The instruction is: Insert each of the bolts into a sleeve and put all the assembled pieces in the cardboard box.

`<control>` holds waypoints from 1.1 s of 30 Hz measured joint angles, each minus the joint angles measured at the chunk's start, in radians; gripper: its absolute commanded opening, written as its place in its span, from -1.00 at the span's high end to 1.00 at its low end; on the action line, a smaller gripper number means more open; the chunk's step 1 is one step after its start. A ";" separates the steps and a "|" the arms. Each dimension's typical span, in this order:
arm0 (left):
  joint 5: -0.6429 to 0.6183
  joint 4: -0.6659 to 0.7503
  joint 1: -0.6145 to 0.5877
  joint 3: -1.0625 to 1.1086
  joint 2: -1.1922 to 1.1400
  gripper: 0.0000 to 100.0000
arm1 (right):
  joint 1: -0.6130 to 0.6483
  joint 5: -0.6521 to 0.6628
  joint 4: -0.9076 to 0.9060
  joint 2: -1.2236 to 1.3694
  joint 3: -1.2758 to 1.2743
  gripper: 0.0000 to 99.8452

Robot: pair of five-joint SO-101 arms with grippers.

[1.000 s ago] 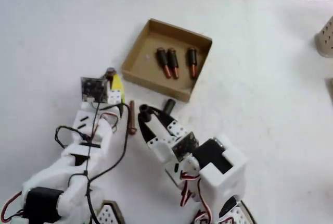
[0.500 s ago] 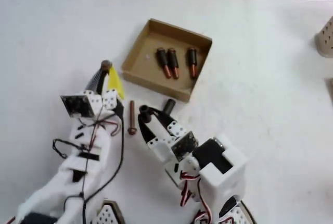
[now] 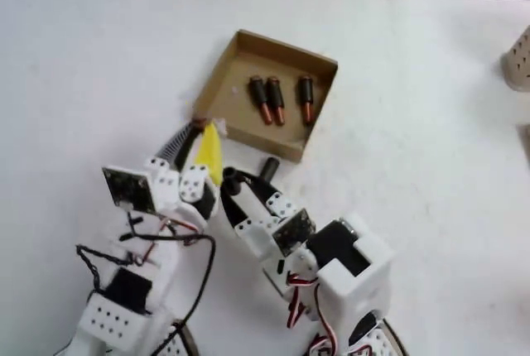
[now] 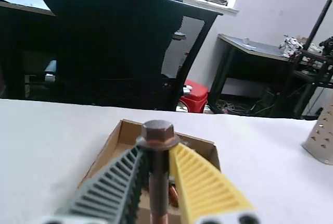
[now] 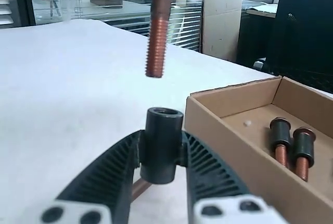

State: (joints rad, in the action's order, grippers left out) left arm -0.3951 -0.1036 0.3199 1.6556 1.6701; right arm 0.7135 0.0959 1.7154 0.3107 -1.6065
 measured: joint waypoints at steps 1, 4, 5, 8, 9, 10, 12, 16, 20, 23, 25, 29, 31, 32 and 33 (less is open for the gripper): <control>0.000 -0.044 0.017 0.000 0.052 0.95 | 0.003 0.000 0.000 0.000 0.000 0.97; 0.000 -0.086 0.041 0.000 0.124 0.95 | 0.025 0.000 0.000 0.000 -0.002 0.97; 0.000 -0.086 0.043 0.000 0.127 0.95 | 0.023 0.000 0.000 0.000 -0.003 0.97; 0.000 -0.086 0.044 0.000 0.126 0.95 | 0.028 0.000 0.000 0.000 -0.011 0.97; 0.000 -0.075 0.044 0.000 0.120 0.95 | 0.029 0.000 0.000 0.000 -0.011 0.97; 0.000 -0.060 0.044 0.000 0.110 0.95 | 0.028 0.000 0.000 0.000 -0.011 0.97; 0.000 -0.021 0.043 0.018 0.087 0.95 | 0.026 0.000 0.000 0.000 -0.011 0.97; 0.000 0.057 0.043 0.046 0.012 0.95 | 0.028 0.000 0.000 0.000 -0.011 0.97; 0.000 0.069 0.043 0.048 -0.031 0.95 | 0.028 0.000 0.000 0.000 -0.011 0.97; 0.000 0.069 0.043 0.048 -0.031 0.95 | 0.028 -0.034 0.000 0.000 -0.011 0.97; 0.000 0.075 0.043 0.048 -0.031 0.95 | 0.037 -0.043 0.000 0.000 -0.011 0.97; 0.000 0.098 0.043 0.048 -0.031 0.95 | 0.072 -0.051 0.000 0.000 -0.011 0.97; 0.000 0.098 0.043 0.048 -0.031 0.95 | 0.071 -0.051 0.000 0.000 -0.011 0.97; 0.000 0.092 0.043 0.048 -0.031 0.95 | 0.071 -0.051 0.000 0.000 -0.011 0.97; 0.000 0.084 0.043 0.048 -0.031 0.95 | 0.069 -0.051 0.000 0.000 -0.011 0.97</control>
State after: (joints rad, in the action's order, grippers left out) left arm -0.3951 -0.0192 0.3629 1.7031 1.6395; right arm 0.7825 0.0453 1.7154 0.3107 -1.6172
